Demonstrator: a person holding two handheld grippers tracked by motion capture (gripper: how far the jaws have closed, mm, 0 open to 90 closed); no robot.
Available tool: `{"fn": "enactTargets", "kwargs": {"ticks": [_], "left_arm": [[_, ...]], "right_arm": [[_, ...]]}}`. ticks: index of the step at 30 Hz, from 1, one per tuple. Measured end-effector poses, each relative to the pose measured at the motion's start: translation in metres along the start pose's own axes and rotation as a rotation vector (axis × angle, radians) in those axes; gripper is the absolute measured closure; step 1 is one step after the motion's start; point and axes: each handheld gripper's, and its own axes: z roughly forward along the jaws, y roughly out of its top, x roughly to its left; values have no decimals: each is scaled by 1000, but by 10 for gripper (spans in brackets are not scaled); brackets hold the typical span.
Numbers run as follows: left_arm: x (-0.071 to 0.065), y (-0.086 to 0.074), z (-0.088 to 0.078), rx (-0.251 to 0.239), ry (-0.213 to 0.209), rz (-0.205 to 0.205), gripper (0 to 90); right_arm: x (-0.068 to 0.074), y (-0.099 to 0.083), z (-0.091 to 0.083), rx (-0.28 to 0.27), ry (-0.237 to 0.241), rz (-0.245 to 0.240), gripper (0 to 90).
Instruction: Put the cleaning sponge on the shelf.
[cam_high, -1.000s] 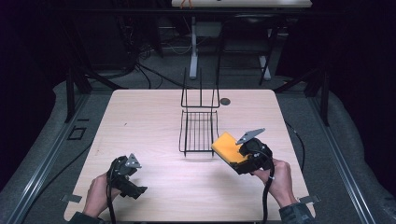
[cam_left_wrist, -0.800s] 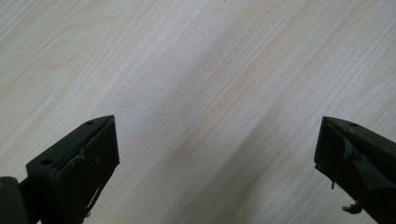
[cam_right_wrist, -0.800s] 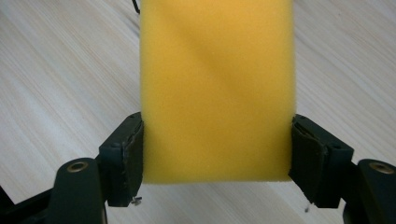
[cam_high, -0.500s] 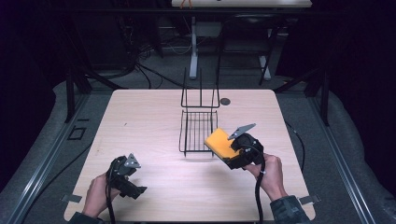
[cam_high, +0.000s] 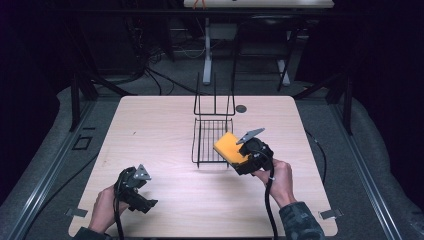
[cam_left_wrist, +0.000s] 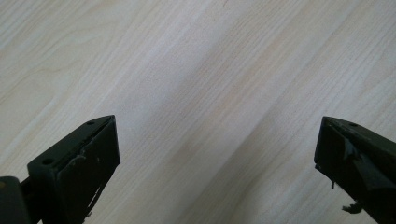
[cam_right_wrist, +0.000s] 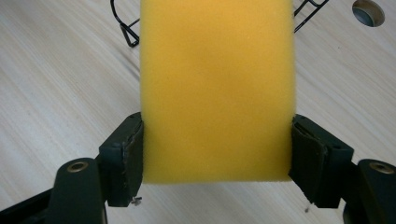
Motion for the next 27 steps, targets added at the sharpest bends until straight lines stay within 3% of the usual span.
{"fn": "enactTargets", "kwargs": {"ticks": [12,21,27], "left_arm": [[-1,0,0,2,-5,2,3],[-1,0,-1,1,-7,3,3],[-1,0,0,6,-7,8,3]], "right_arm": [[2,13,15,-2,-3,-9,274],[4,19,26,-16,5,19,273],[10,25,34,-19,7,-9,274]]}}
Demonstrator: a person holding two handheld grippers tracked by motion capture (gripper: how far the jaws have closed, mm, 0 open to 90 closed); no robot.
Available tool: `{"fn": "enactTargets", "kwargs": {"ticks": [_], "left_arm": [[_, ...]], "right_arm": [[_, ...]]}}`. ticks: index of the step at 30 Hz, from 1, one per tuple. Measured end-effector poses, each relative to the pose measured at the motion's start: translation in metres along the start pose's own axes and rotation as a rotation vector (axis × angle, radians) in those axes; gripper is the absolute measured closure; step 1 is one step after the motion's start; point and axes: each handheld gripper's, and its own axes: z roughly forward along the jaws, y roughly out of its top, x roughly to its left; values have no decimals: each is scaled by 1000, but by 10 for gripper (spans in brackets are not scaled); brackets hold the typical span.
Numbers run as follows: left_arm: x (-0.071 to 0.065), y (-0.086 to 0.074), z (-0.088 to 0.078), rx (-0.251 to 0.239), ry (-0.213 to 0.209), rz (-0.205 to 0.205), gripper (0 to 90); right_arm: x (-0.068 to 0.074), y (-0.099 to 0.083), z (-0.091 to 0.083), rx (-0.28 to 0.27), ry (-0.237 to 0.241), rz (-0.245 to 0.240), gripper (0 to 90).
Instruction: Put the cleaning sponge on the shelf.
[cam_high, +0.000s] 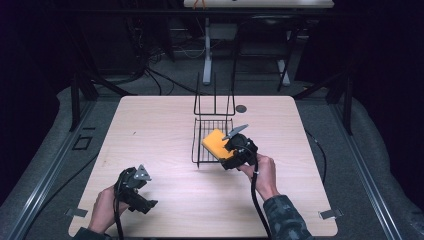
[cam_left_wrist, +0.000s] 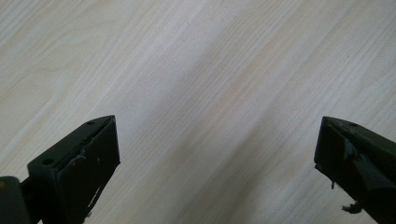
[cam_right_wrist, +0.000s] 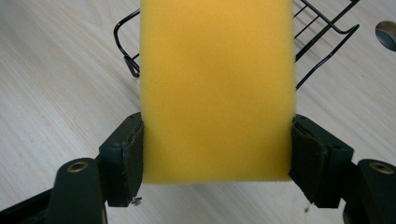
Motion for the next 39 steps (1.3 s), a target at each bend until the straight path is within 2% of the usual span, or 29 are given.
{"fn": "enactTargets", "kwargs": {"ticks": [12,15,20,27,31,39], "left_arm": [[0,0,-1,-6,1,2,3],[0,0,-1,-10,-2,-4,3],[0,3,0,-10,-1,0,3],[-1,2,0,-8,-2,5,3],[0,2,-1,-8,-9,10,3],[-1,1,-1,-12,-3,11,3]], "right_arm": [[2,6,13,-13,-16,47,278],[3,8,15,-21,-22,81,280],[3,9,18,-18,-28,103,280],[3,10,26,-19,-35,119,279],[6,12,28,-24,-45,113,279],[5,14,36,-29,-46,140,278]]}}
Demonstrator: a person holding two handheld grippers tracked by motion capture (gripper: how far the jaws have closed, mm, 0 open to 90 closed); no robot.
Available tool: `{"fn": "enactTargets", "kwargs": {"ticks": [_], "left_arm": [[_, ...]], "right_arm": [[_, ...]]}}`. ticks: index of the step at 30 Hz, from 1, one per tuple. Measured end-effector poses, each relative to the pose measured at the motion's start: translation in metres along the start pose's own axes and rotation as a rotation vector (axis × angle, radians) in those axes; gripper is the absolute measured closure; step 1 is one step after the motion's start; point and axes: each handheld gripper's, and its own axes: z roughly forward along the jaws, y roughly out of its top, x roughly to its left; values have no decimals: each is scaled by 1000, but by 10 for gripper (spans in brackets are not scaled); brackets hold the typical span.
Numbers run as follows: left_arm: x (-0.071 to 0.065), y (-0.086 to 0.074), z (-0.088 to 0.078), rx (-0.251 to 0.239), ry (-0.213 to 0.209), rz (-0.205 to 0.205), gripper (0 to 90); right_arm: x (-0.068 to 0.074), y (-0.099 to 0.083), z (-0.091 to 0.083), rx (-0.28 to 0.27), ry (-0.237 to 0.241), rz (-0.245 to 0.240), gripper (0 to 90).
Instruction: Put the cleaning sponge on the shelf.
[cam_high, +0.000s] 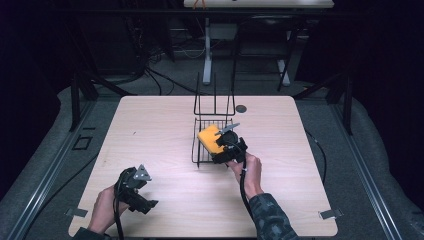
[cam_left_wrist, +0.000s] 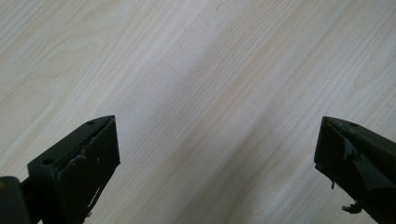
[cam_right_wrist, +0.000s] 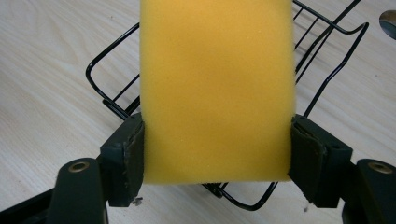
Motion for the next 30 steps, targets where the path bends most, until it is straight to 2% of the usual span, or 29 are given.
{"fn": "enactTargets", "kwargs": {"ticks": [8,13,18,26,30], "left_arm": [[0,0,0,1,-1,1,3],[0,0,0,3,-4,3,3],[-1,0,1,3,-5,4,3],[-1,0,1,7,-18,4,3],[-1,0,1,8,-10,7,3]], "right_arm": [[-3,2,9,11,-16,24,278],[-4,2,13,23,-21,20,276],[-3,3,21,43,-18,43,272],[-1,8,27,65,-20,55,264],[0,8,30,77,-22,59,261]]}}
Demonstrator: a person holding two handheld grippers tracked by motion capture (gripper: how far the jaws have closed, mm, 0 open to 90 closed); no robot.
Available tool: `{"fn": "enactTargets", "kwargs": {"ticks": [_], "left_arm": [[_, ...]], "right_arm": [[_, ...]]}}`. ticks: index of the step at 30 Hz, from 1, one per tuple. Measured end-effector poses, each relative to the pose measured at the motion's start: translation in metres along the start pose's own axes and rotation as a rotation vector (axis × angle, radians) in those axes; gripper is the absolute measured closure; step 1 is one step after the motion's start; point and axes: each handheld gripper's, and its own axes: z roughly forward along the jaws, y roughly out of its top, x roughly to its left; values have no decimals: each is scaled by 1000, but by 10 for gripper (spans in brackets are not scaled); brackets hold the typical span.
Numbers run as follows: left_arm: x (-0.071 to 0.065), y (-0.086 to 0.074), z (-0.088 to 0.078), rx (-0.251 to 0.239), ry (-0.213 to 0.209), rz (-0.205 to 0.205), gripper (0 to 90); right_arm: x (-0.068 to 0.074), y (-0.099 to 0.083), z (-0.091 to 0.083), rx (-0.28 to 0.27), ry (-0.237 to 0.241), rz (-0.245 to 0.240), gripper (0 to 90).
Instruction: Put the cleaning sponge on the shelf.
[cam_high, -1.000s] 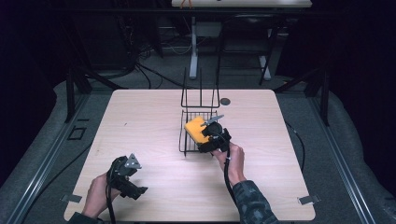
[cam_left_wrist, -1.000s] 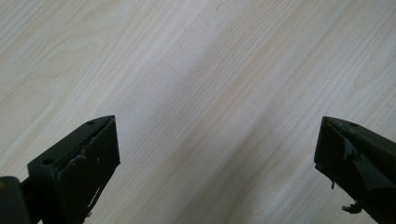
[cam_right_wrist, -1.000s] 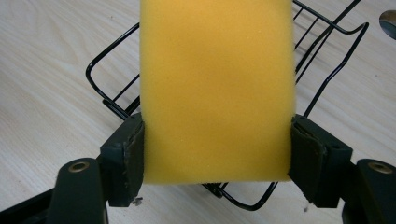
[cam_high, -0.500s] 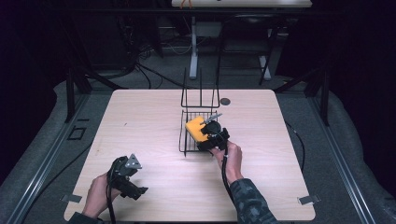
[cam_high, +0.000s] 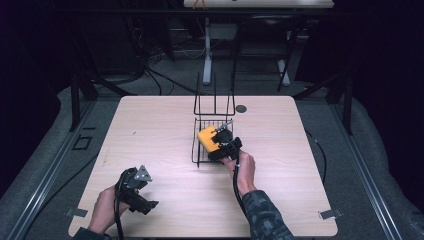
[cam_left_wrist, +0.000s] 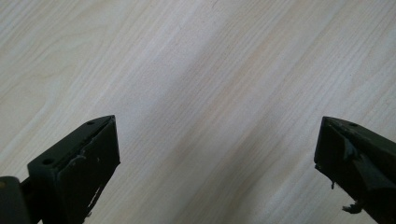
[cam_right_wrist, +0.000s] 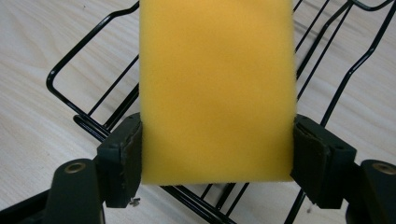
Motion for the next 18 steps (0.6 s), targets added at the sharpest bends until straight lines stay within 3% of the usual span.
{"fn": "enactTargets", "kwargs": {"ticks": [11,18], "left_arm": [[-1,0,1,5,-5,3,3],[0,0,1,5,-7,2,3]], "right_arm": [[-3,-2,4,25,8,33,223],[-5,-3,4,21,0,33,140]]}}
